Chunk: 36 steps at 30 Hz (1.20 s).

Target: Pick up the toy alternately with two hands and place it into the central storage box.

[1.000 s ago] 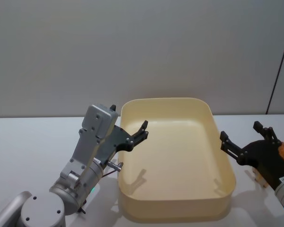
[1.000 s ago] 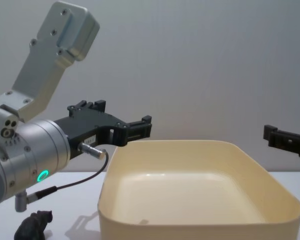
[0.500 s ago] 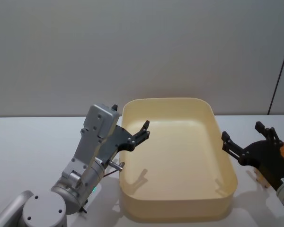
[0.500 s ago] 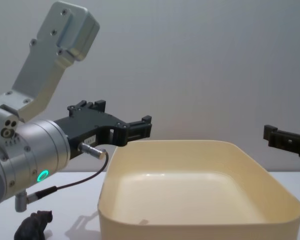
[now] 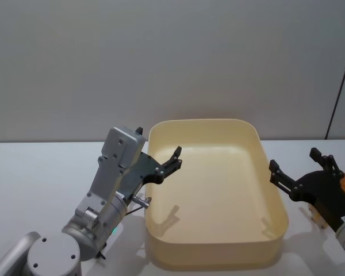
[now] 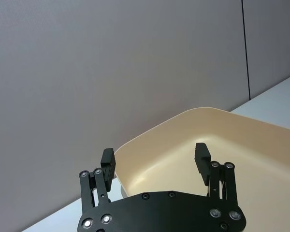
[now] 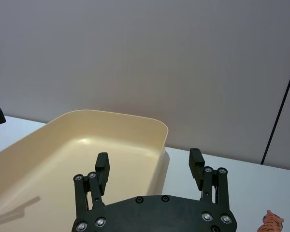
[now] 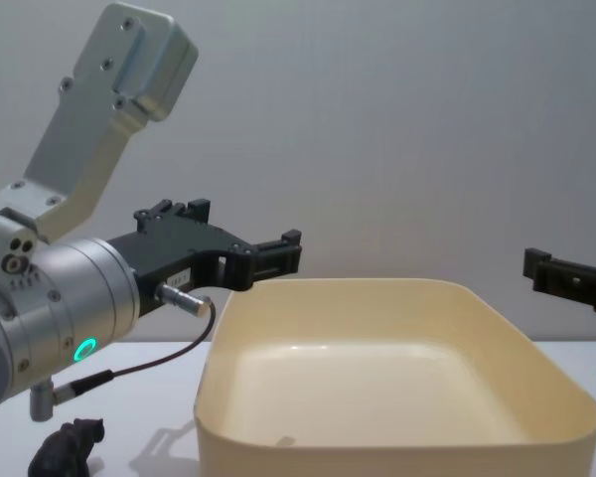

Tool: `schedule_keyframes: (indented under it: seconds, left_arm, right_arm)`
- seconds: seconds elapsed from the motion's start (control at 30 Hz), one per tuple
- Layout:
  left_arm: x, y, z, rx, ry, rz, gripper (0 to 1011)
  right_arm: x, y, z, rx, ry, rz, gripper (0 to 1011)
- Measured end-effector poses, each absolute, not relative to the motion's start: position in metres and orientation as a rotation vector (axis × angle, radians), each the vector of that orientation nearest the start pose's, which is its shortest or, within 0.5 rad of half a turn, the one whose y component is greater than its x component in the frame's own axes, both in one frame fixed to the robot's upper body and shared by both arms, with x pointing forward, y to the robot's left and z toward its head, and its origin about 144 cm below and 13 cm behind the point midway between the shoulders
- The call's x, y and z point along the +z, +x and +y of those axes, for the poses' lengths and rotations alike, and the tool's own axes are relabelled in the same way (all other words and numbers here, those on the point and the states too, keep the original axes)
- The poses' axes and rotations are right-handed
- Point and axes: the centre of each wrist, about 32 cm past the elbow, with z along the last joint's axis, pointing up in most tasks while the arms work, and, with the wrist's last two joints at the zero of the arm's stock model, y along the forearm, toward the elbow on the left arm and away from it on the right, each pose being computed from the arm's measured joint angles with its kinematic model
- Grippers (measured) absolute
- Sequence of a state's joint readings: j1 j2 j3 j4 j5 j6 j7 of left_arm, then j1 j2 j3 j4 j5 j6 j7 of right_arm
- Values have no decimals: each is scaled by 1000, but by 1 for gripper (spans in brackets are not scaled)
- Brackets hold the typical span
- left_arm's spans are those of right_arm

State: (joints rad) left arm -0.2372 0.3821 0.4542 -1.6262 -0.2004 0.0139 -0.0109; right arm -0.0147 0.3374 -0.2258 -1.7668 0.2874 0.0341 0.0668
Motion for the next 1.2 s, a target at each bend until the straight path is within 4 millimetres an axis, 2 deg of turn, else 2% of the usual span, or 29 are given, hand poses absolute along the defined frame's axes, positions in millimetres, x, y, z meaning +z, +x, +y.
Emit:
schedule_keyframes:
  seconds: [1.2]
  left_arm:
    - [1204, 492, 198, 1124, 61, -268, 1002]
  right_arm:
    - [1189, 443, -237, -1230, 26, -75, 1001]
